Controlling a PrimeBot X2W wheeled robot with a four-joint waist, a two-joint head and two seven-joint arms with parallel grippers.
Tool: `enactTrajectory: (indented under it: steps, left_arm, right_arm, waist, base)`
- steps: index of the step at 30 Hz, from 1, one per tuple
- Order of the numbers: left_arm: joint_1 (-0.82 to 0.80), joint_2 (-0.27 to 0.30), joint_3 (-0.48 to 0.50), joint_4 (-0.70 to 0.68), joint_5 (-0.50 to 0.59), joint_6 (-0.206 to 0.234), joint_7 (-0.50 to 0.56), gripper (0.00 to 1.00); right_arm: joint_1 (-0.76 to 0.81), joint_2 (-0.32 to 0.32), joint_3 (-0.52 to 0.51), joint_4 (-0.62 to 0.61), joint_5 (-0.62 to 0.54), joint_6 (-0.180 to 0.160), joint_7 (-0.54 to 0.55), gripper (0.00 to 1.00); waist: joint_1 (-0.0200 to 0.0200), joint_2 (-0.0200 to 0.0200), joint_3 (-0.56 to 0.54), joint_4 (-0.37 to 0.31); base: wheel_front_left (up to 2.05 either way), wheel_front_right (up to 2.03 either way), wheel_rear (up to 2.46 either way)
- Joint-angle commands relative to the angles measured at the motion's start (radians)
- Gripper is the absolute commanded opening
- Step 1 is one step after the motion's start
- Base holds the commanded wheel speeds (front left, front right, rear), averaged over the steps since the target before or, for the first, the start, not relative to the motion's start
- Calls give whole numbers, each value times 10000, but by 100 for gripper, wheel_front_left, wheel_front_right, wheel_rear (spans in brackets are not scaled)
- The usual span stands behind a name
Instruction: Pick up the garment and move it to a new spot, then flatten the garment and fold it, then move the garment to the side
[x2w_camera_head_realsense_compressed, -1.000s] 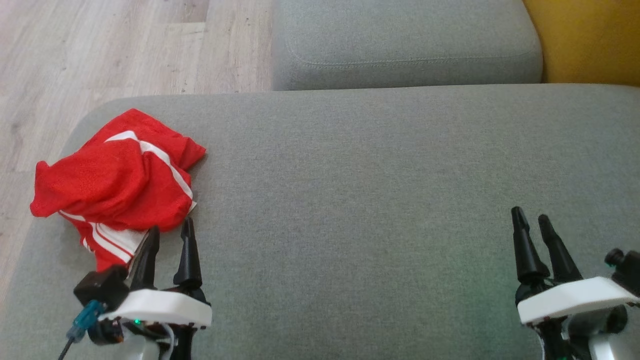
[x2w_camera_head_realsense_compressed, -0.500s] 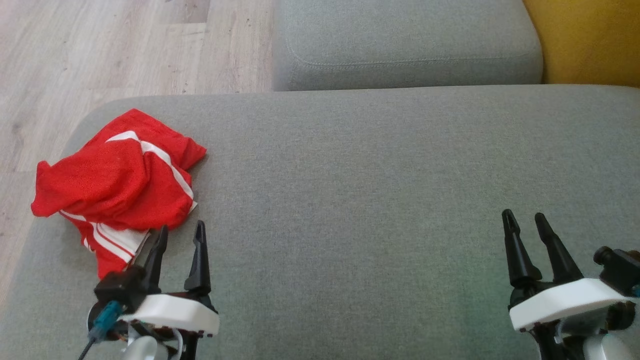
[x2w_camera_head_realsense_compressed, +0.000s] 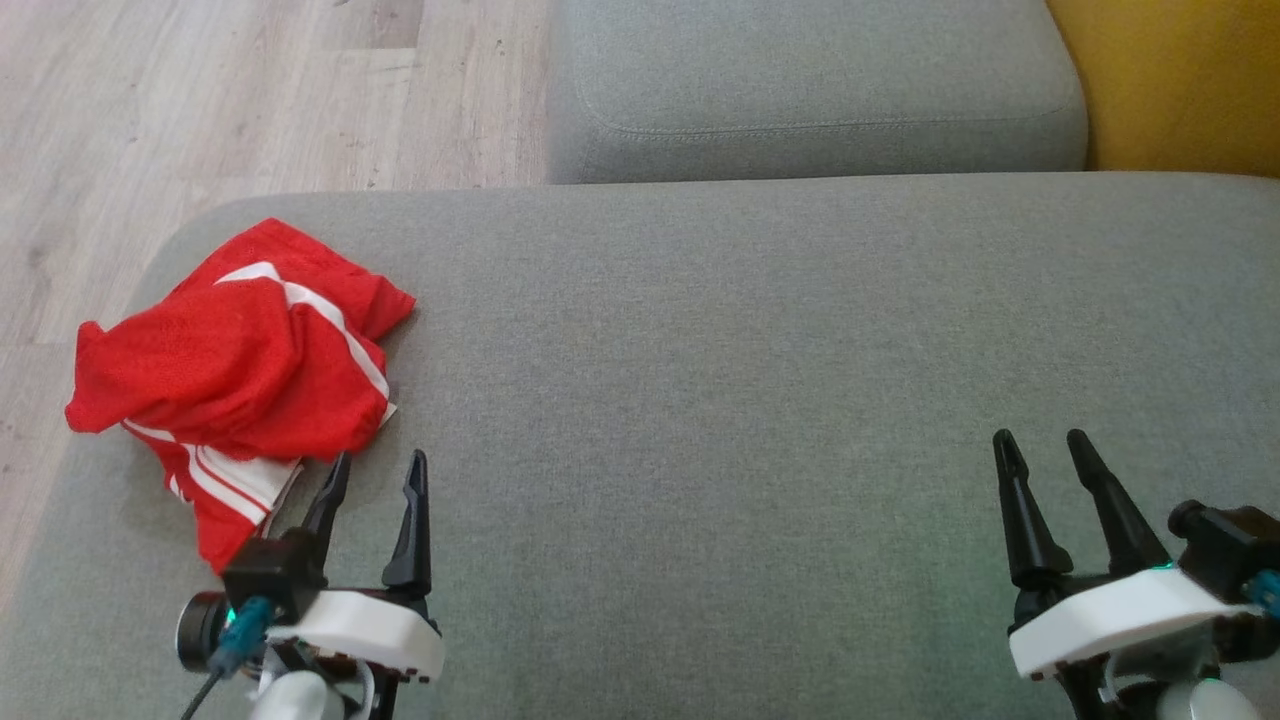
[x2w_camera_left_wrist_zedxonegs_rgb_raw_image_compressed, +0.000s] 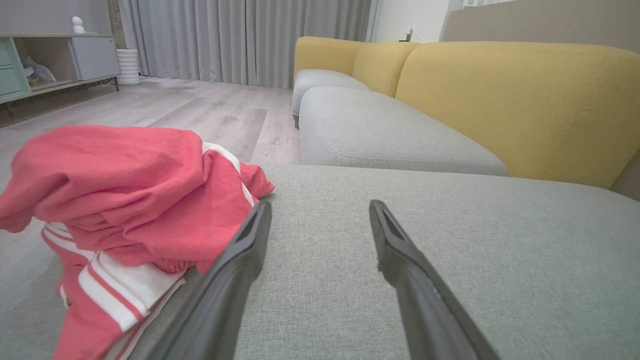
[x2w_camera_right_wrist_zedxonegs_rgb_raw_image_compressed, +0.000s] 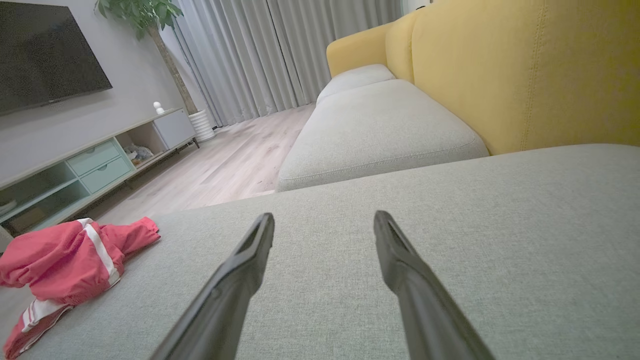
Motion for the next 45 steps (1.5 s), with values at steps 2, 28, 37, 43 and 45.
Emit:
enactTrajectory:
  steps: [2, 28, 37, 43, 45]
  left_arm:
    - [-661, 215, 189, -223, 341, 74, -144, 100]
    - [-564, 269, 181, 53, 921, 387, -102, 100]
    - [-596, 303, 156, 193, 810, 441, -115, 100]
    - [-616, 297, 130, 234, 755, 487, -112, 100]
    - [-633, 309, 121, 243, 741, 505, -106, 100]
  right_arm:
    - [-239, -16, 158, -514, -341, -7, -158, 100]
    - [-28, 156, -90, -815, -1581, -7, 91, 100]
    - [-36, 158, -112, -796, -1492, -7, 101, 100]
    - [-35, 159, -147, -821, -1481, -7, 91, 100]
    - [-35, 159, -183, -847, -1487, -7, 91, 100]
  waist:
    - [0, 0, 0, 3]
    - [0, 0, 28, 67]
    - [0, 0, 15, 72]
    - [0, 0, 0, 120]
    - [0, 0, 0, 188]
  base:
    - [0, 0, 0]
    - [0, 0, 0]
    - [0, 0, 0]
    - [0, 0, 0]
    - [0, 0, 0]
